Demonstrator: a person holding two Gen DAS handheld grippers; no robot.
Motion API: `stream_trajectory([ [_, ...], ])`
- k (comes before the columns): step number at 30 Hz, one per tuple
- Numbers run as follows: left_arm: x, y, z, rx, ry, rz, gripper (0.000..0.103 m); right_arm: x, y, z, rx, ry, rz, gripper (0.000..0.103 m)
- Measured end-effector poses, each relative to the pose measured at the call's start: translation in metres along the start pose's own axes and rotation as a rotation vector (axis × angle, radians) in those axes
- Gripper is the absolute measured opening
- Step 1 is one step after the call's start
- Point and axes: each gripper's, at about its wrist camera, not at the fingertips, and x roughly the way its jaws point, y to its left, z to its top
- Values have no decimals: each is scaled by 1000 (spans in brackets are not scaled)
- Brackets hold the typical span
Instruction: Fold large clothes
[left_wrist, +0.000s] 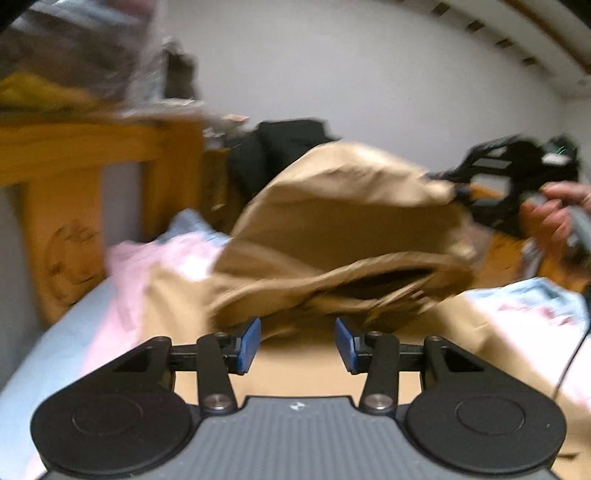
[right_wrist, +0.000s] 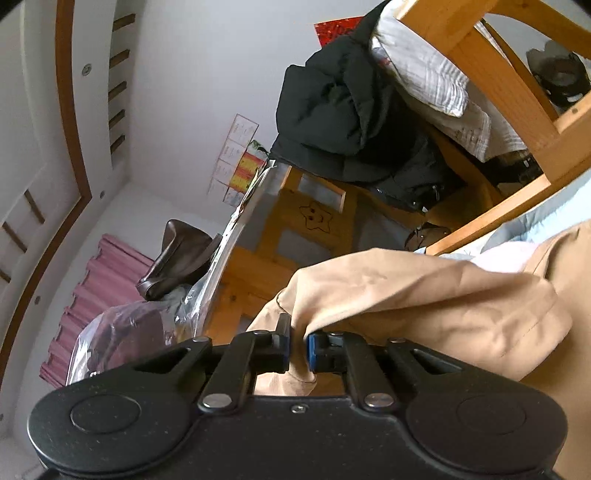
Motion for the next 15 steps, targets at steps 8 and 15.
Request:
stream_trajectory([
  [8,80,-38,31,33,41,-161,37,-18,-6,-7,44,18,19,7],
  [15,129,-31,33,36,56,-7,33,-47,-4,-11,28,49,137,5],
])
